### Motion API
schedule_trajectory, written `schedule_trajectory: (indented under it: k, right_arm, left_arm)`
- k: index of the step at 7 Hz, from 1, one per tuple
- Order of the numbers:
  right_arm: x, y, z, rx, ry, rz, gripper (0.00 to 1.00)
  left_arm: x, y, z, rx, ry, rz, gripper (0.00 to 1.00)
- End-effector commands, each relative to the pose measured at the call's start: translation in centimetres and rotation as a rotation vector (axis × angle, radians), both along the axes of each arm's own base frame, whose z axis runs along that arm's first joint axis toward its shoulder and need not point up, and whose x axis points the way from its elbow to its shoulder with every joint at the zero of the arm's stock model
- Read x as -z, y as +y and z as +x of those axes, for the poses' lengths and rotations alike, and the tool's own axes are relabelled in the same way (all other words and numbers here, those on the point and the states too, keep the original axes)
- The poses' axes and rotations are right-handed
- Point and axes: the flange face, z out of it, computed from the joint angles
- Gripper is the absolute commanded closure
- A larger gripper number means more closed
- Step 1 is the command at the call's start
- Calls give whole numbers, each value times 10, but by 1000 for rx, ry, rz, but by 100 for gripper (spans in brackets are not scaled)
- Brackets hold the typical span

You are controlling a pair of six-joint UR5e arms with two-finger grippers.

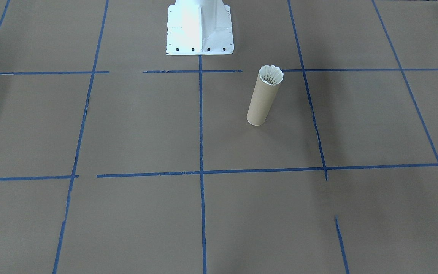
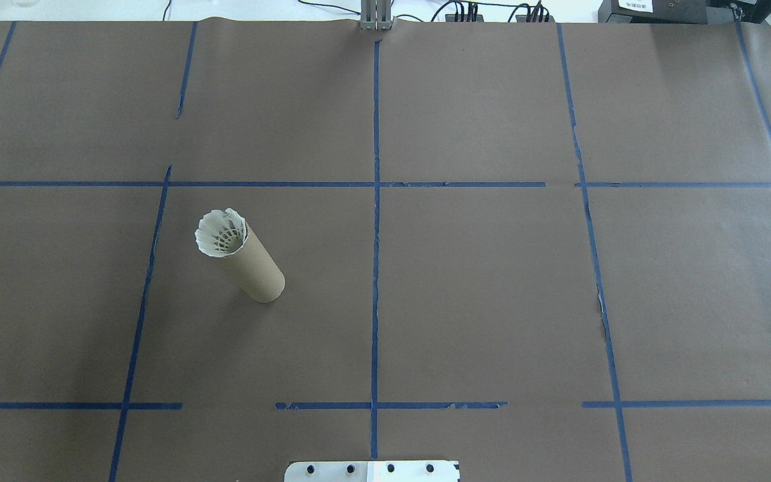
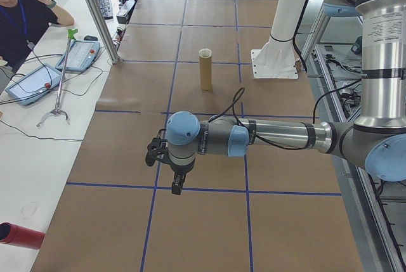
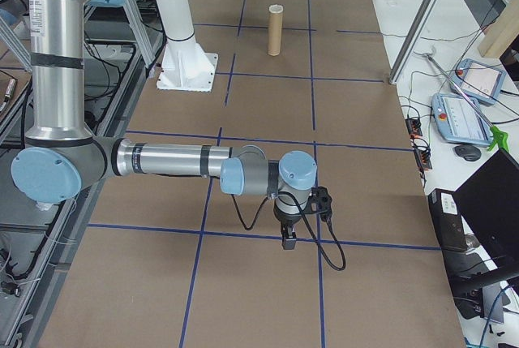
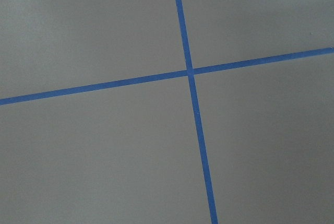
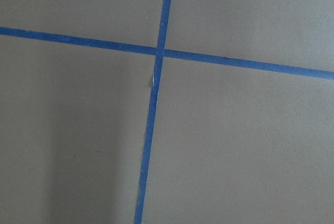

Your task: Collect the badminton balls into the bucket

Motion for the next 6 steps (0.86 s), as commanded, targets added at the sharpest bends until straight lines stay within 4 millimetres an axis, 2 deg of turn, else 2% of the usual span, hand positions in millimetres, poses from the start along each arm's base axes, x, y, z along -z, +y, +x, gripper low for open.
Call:
schedule_trajectory:
  k: [1, 6]
  right_arm:
    - [0, 0, 0, 0, 0, 0, 0]
    - [0, 0, 0, 0, 0, 0, 0]
  left_arm:
    - [1, -1, -1, 1, -1, 1, 0]
    - [1, 0, -3, 6, 0, 3, 0]
